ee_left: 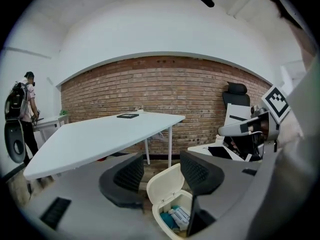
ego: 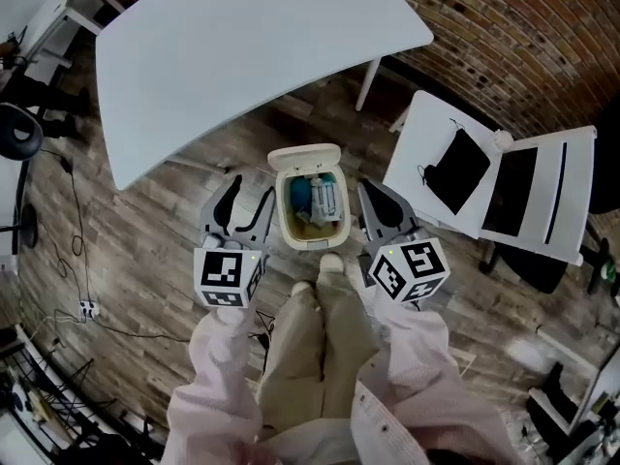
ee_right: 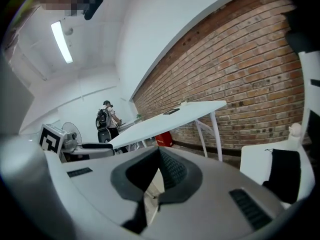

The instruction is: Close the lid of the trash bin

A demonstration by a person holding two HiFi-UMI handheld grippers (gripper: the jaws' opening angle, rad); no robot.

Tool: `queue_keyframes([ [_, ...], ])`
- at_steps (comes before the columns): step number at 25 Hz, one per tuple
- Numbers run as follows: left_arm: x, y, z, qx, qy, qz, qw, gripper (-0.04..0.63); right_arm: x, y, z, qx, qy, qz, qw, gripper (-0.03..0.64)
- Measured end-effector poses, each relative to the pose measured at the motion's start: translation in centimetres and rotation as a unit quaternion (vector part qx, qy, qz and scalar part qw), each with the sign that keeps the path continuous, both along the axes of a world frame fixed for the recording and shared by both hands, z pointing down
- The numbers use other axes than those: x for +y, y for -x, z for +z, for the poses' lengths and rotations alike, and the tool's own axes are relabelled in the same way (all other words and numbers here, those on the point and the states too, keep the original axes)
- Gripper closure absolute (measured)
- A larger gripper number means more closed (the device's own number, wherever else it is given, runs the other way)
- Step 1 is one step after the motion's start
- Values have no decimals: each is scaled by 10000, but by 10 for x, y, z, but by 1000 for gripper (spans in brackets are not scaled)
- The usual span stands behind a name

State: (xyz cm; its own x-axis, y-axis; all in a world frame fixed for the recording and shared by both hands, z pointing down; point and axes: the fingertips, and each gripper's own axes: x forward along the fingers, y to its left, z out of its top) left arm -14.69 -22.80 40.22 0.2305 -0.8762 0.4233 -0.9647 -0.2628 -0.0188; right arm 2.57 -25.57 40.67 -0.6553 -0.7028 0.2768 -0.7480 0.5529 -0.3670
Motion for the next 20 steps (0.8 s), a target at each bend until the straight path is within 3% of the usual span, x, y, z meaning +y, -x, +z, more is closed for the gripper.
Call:
queue_keyframes([
  [7, -24, 4, 59, -389, 346, 442, 9977, 360, -18, 15, 43, 43, 133, 171, 9998, 614],
  [20, -70, -4, 133, -652, 735, 1160, 9884, 330, -20, 17, 103, 185, 459, 251, 9985, 614],
])
